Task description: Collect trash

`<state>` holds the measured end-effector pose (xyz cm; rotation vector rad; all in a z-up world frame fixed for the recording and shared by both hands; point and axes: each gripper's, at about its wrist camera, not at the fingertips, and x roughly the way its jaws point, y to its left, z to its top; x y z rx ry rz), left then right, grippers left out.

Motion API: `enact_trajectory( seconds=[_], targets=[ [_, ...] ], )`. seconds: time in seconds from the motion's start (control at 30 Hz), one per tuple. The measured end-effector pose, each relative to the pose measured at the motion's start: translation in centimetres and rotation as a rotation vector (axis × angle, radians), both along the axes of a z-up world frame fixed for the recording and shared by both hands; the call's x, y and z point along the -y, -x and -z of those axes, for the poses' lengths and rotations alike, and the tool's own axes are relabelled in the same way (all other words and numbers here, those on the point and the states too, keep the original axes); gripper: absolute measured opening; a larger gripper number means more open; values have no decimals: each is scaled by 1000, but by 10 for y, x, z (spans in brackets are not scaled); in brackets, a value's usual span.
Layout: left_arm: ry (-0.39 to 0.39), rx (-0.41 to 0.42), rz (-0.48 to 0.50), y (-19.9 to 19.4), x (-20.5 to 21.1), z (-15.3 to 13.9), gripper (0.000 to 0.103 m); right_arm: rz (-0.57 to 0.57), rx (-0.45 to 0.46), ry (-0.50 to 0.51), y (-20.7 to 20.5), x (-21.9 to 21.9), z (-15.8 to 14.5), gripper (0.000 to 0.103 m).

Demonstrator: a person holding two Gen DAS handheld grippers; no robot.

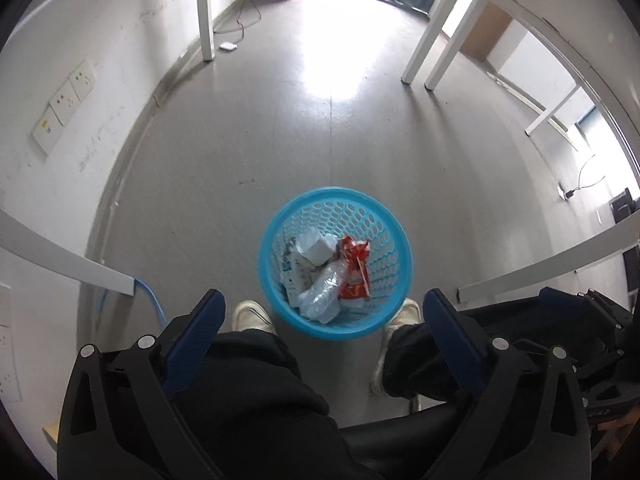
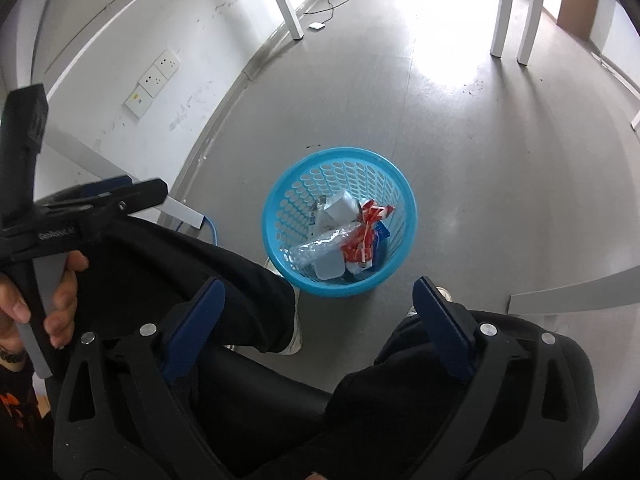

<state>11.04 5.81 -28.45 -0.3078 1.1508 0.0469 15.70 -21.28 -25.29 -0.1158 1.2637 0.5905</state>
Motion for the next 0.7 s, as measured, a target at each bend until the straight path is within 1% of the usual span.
enact_trajectory(
  seconds=[0.03,0.07,0.1,0.2,0.33,0.5,0.7],
  targets=[
    [9,-24,3,-2,0,5,97,0,-7,0,-2,-1,1,92],
    [10,-37,16,-5,1,7,97,-2,-13,-1,-3,-1,3,94],
    [5,-43,30,-6,2,8,97,-6,-19,-5,-4,-3,3,94],
    [-11,-37,54,-8,6,9,97,-12,-42,-16,-7,-3,6,94],
    [-7,-36,67,-9,9,12,97,0,-63,-27,-11,-2,10,94],
    [8,-28,61,-8,8,12,97,1,-72,-34,-10,-4,13,94],
    [-3,-40,73,-9,12,13,97,2,-88,-43,-12,-2,16,94]
  ],
)
